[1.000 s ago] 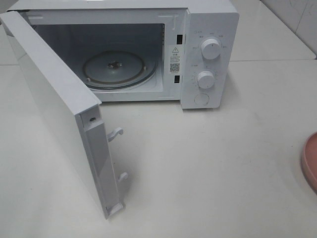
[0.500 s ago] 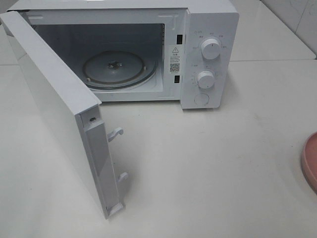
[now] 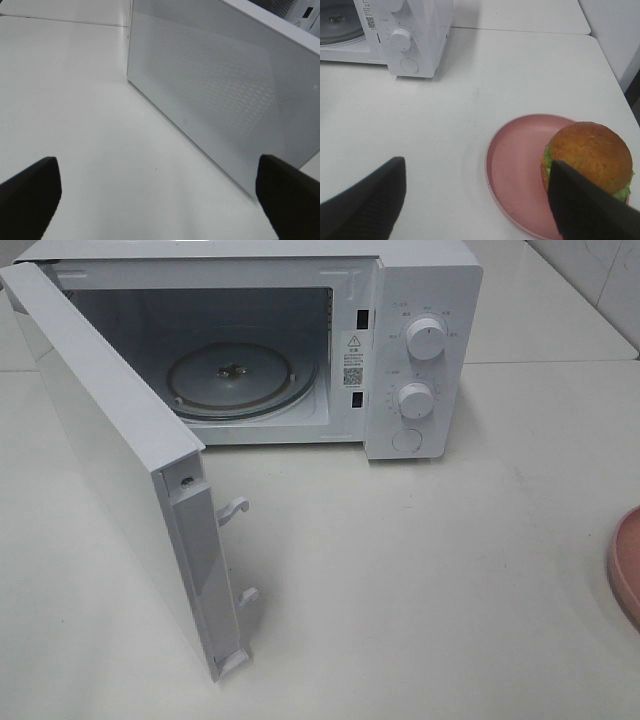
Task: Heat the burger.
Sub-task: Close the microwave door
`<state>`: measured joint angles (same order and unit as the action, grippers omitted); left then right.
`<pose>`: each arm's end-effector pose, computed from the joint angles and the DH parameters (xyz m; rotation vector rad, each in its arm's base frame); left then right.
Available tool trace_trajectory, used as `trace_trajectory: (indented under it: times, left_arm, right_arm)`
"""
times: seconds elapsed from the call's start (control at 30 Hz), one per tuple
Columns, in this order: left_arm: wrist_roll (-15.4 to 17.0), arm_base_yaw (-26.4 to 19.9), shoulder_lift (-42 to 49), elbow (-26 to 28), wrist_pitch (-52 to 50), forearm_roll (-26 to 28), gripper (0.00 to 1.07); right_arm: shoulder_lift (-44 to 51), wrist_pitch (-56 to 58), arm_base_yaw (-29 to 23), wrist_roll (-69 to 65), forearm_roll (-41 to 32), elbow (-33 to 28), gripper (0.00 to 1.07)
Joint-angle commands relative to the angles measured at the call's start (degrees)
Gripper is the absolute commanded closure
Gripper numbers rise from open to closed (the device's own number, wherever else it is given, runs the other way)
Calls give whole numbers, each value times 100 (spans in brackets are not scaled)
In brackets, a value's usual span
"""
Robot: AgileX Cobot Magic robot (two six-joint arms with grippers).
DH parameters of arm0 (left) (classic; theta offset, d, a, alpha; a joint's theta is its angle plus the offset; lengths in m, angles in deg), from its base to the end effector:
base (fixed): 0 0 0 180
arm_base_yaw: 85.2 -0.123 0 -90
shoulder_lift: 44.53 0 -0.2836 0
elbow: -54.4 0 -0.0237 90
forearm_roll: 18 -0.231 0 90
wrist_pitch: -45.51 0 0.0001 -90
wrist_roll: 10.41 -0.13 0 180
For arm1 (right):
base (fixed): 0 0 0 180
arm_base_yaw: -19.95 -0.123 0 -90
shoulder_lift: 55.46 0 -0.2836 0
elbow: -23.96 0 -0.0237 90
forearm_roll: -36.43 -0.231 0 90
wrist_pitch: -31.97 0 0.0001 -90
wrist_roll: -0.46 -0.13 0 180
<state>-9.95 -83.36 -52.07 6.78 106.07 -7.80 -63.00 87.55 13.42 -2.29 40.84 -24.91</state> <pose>0.0103 -0.0204 0.2566 0.0343 2.0149 -0.2375 0.0193 -0.0061 0.2592 -0.0650 1.9514 0.0162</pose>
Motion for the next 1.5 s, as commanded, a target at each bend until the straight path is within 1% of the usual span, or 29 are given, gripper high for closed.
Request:
trace_trajectory:
  times: [0.03,0.1,0.3,0.5,0.53,0.57,0.6,0.63,0.67,0.7,0.73,0.77,0.8,0.83,0.87,0.9,0.93,1.0,1.1,1.17,1.23,1.27,1.3,1.33,1.37,1.4,1.43,1.47,1.5]
  left_arm:
    - [46,-23,-34,86,-298,178,9]
    - [23,-23,-189,115,-670,229,9]
    - [23,-23,-430,115,-1071,218,9]
    - [23,-23,-1008,115,-1753,109,9]
    - [23,-23,-1094,115,-1828,103,11]
    - [23,-23,-1324,115,-2000,103,20]
    - [23,-23,-1324,115,-2000,103,20]
    - [23,-23,-1421,115,-2074,103,25]
    - [23,-23,-1421,115,-2074,103,25]
    - [23,-23,-1662,115,-2200,103,41]
    - [23,-23,-1896,115,-2309,109,64]
    - [23,-23,-1896,115,-2309,109,64]
    - [23,-23,-1988,115,-2326,109,77]
    - [23,-23,-2194,115,-2361,109,101]
    - [23,-23,-2194,115,-2361,109,101]
    - [6,-23,-2298,115,-2395,97,107]
    - [6,-23,-2298,115,-2395,97,107]
    - [6,-11,-2676,74,-2922,-40,107]
    - [6,-11,-2767,29,-3151,-92,107]
    - [6,-11,-3100,-223,-4171,-172,107]
    - [6,-11,-3168,-315,-4435,-172,107]
    - [6,-11,-3340,-521,-5134,-172,107]
    - [6,-11,-3340,-521,-5134,-172,107]
    - [6,-11,-3501,-739,-5770,-172,107]
    - [6,-11,-3592,-865,-6136,-172,107]
    - [6,-11,-3592,-865,-6136,-172,107]
    - [6,-11,-3776,-1134,-6784,-172,107]
    - [6,-11,-3776,-1134,-6784,-172,107]
    - [6,-11,-3885,-1249,-7116,-183,107]
  right_arm:
    - [143,-52,11,57,-17,-6,31]
    - [143,-52,11,57,-17,-6,31]
    - [143,-52,11,57,-17,-6,31]
    - [143,-52,11,57,-17,-6,31]
    - [143,-52,11,57,-17,-6,31]
    - [143,-52,11,57,-17,-6,31]
    - [143,-52,11,57,-17,-6,31]
    - [143,-52,11,57,-17,-6,31]
    - [143,-52,11,57,-17,-6,31]
    - [143,-52,11,57,-17,-6,31]
    - [143,-52,11,57,-17,-6,31]
    - [143,-52,11,57,-17,-6,31]
    - [143,-52,11,57,-17,-6,31]
    - [143,-52,11,57,-17,-6,31]
    - [143,-52,11,57,-17,-6,31]
    - [143,-52,11,57,-17,-6,31]
    - [143,-52,11,57,-17,-6,31]
    - [143,-52,11,57,-17,-6,31]
    - [143,-52,11,57,-17,-6,31]
    - [143,-52,11,57,-17,-6,31]
    - [143,-52,11,57,-17,-6,31]
    - [143,-52,11,57,-17,-6,31]
    - [143,-52,11,57,-17,-6,31]
    - [143,-52,11,57,-17,-6,31]
    - [143,-52,11,57,-17,-6,31]
    - [143,-52,11,57,-17,-6,31]
    - [143,-52,11,57,-17,-6,31]
    - [143,-52,11,57,-17,-6,31]
    - [143,-52,11,57,-17,-6,31]
